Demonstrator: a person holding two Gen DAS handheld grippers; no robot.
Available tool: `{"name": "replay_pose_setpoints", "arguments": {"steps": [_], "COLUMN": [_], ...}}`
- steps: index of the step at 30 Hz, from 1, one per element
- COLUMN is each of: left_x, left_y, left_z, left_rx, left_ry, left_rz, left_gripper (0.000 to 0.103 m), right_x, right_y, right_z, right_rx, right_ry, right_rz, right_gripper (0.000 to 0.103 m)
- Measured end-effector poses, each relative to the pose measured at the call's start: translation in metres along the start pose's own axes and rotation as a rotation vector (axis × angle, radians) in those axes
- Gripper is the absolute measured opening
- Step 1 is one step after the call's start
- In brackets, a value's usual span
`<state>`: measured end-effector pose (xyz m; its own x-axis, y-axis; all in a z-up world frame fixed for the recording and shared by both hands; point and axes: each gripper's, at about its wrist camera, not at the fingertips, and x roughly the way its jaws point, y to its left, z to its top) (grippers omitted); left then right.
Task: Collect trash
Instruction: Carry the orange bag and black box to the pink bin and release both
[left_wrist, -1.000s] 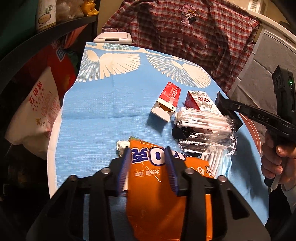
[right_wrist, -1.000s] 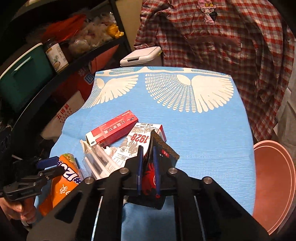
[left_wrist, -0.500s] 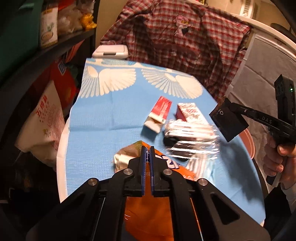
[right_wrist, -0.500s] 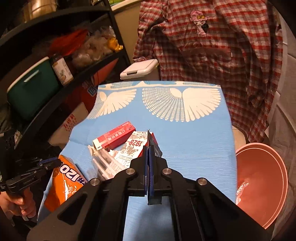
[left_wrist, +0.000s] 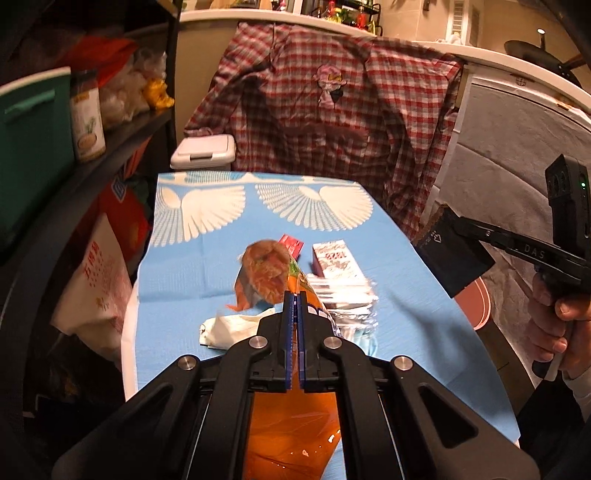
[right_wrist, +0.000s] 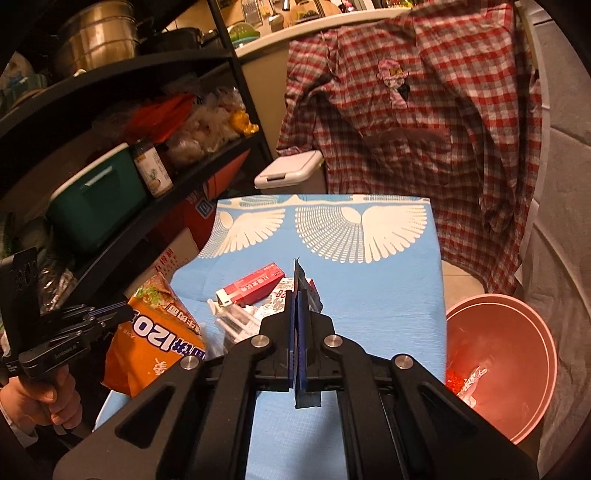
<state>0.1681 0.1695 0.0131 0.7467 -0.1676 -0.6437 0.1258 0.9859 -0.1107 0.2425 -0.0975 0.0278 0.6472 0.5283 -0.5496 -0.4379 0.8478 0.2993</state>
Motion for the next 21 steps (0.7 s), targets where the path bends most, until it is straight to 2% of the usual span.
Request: {"name": "replay_pose_setpoints", "arguments": {"steps": [7,13,21], "left_x": [-0.022,-0.031,-0.035], "left_y": [-0.011,-0.022,-0.047], "left_z": [0.015,0.026,0.038], "left_rx": [0.002,-0.014,0.000], "left_ry": [-0.081,-0.122,-0.156], "left_rz": [0.041,0.042,0.035], "left_gripper": [0.002,0.002,0.002], "right_x": [-0.039,-0.069,-0.098], "right_y": [0.002,-0.002,-0.022], "right_z": [0.008,0.021,0.024], "right_rx": [-0.029,-0.045,-0.078], "right_ry": [-0.059,-0.090,-0.122], "right_rz": [0.001,-0.013,-0.077], "right_gripper": [0.002,0.002,0.002]}}
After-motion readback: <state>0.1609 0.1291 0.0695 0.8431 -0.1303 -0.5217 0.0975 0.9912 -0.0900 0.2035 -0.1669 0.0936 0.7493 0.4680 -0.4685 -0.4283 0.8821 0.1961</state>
